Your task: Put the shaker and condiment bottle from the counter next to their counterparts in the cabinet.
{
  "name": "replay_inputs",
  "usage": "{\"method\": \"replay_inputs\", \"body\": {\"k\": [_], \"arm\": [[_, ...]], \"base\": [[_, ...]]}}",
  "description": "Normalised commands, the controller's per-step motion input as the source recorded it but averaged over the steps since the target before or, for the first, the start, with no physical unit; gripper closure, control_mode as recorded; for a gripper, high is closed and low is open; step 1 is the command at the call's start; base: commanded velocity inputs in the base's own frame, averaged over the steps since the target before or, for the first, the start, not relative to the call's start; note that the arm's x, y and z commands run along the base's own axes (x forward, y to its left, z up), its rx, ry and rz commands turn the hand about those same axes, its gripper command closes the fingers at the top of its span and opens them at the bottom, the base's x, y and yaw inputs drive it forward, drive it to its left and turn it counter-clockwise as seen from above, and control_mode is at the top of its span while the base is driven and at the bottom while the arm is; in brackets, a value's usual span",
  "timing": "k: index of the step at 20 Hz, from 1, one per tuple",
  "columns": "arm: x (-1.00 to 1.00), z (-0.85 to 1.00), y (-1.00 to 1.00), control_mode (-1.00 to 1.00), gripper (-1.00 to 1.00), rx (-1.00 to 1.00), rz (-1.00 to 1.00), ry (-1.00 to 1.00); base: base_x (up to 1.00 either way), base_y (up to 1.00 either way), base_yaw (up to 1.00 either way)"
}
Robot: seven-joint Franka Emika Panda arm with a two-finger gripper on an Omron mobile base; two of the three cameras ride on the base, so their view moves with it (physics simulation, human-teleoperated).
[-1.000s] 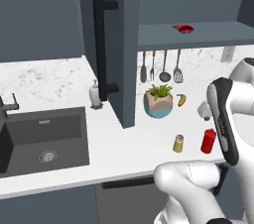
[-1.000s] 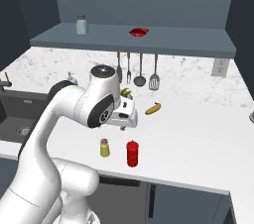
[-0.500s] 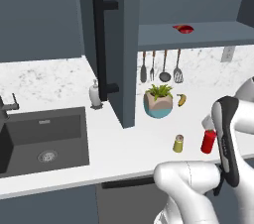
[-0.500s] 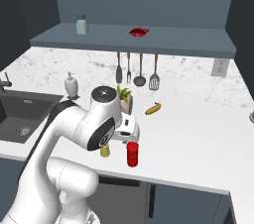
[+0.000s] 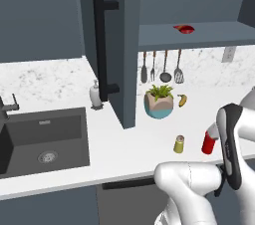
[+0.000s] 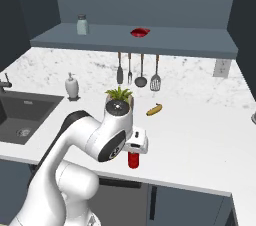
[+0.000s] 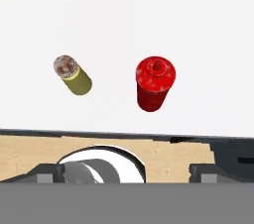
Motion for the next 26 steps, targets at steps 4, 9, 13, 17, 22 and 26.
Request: {"method": "replay_inputs", "body": {"k": [4, 9, 13, 17, 22, 26], "arm": [[0.09, -0.34, -0.13, -1.0, -1.0, 0.0, 0.0, 0.07], [0.29, -0.75, -0.03, -1.0, -1.0, -0.09, 0.0, 0.22], [0.0, -0.06, -0.01, -1.0, -1.0, 0.0, 0.0, 0.03], [0.1, 0.0, -0.15, -1.0, -1.0, 0.0, 0.0, 0.0], [0.25, -0.06, -0.12, -1.0, -1.0, 0.0, 0.0, 0.0], [0.13, -0.05, 0.0, -1.0, -1.0, 0.0, 0.0, 0.0]], "base": [[0.0, 0.0, 0.0], [0.0, 0.0, 0.0], [0.0, 0.0, 0.0], [0.0, 0.0, 0.0], [0.0, 0.0, 0.0], [0.0, 0.0, 0.0]]}}
